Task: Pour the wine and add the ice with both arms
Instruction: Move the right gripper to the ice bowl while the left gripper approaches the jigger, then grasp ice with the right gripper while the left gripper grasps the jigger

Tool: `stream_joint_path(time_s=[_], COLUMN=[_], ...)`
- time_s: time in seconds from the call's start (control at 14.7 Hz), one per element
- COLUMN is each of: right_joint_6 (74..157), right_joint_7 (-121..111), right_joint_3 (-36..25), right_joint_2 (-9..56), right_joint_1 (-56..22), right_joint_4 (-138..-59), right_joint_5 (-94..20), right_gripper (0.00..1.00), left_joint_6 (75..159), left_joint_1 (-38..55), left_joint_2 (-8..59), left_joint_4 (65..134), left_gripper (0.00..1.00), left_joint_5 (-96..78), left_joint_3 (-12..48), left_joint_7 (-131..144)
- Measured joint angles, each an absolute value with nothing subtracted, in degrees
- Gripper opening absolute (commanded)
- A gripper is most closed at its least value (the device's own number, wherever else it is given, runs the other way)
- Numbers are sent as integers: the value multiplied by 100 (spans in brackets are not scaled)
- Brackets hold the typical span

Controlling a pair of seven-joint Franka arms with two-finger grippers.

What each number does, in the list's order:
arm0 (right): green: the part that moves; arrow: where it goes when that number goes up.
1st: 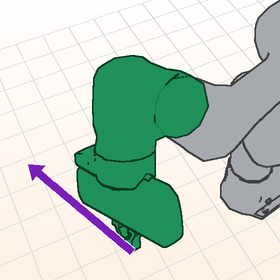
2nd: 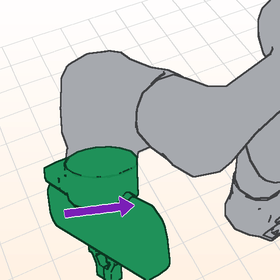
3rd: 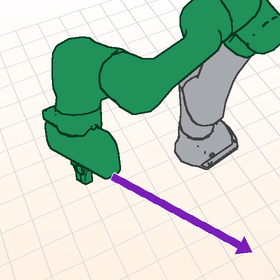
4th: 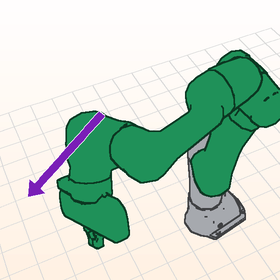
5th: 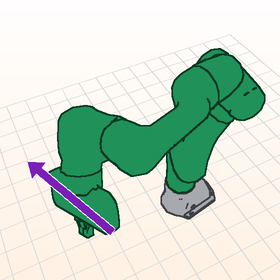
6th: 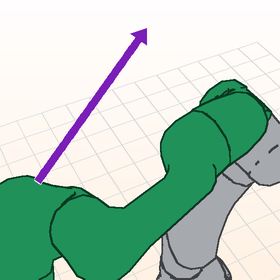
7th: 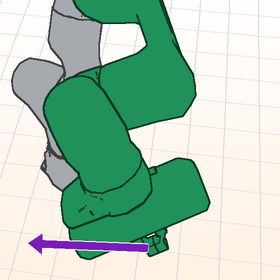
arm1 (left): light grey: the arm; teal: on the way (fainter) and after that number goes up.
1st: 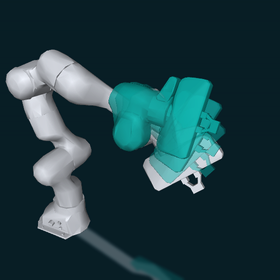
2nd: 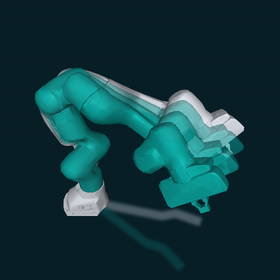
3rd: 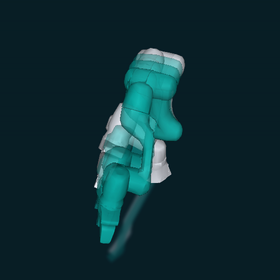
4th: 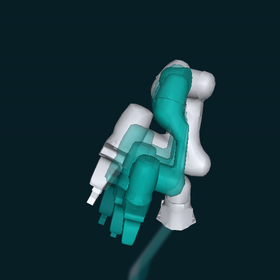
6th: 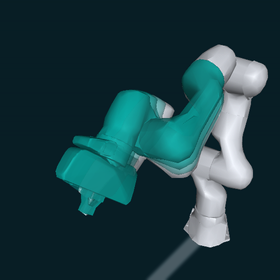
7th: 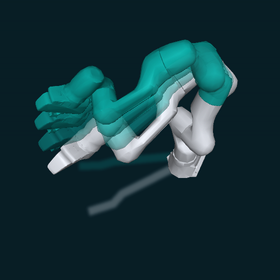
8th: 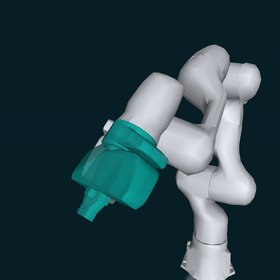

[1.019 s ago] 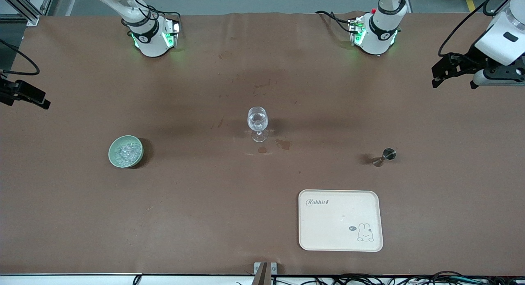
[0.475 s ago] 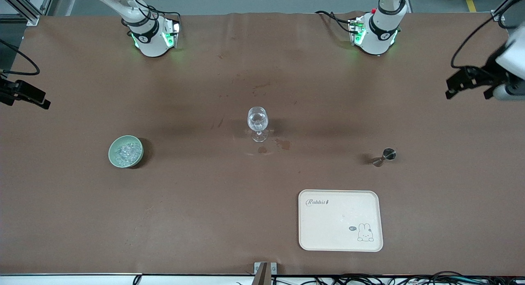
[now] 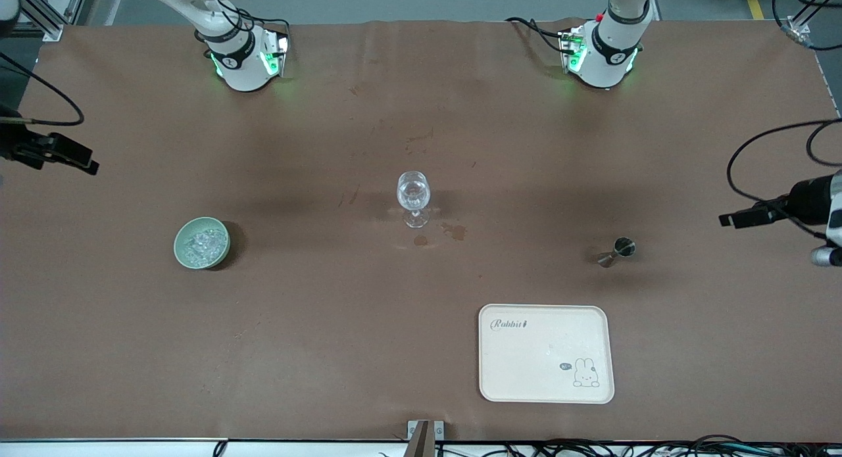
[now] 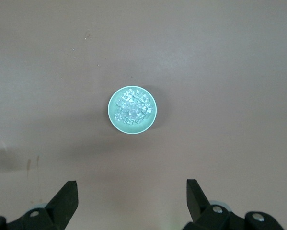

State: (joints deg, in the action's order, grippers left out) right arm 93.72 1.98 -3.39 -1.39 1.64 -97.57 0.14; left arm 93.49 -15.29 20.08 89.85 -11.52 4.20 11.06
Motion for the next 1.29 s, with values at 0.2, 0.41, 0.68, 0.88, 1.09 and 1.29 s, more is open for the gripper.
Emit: stream_joint_path(time_s=[0.2,0.41,0.68,0.88,1.09,1.29], right_joint_6=[10456,11409,12579,13383,14030,14587], right_joint_7=[198,199,200,351,568,609], right_joint_3=[-345,-348,-346,-334,-314,-312], right_joint_2=[-212,-206,17,501,1065,1520], right_joint_1=[164,164,157,117,20,8], right_joint_4=[-10759,-11564,-12329,-12625,-12679,-12750], right_joint_5=[14,14,14,14,14,14], right_gripper=[100,100,100,100,100,87], left_joint_6=[9452,9553,9755,9760,9759,9760], left_joint_1=[-1662,-1809,-1867,-1865,-1842,-1806], left_joint_2=[2736,3496,4202,4449,4590,4735], left_joint_4=[8969,8949,8873,8850,8849,8848], left_gripper=[100,89,86,78,70,67], left_joint_5=[-1693,-2407,-3149,-3668,-3889,-4425], left_joint_3=[421,421,422,433,456,461], left_joint_7=[2155,2516,2714,2873,3023,3170])
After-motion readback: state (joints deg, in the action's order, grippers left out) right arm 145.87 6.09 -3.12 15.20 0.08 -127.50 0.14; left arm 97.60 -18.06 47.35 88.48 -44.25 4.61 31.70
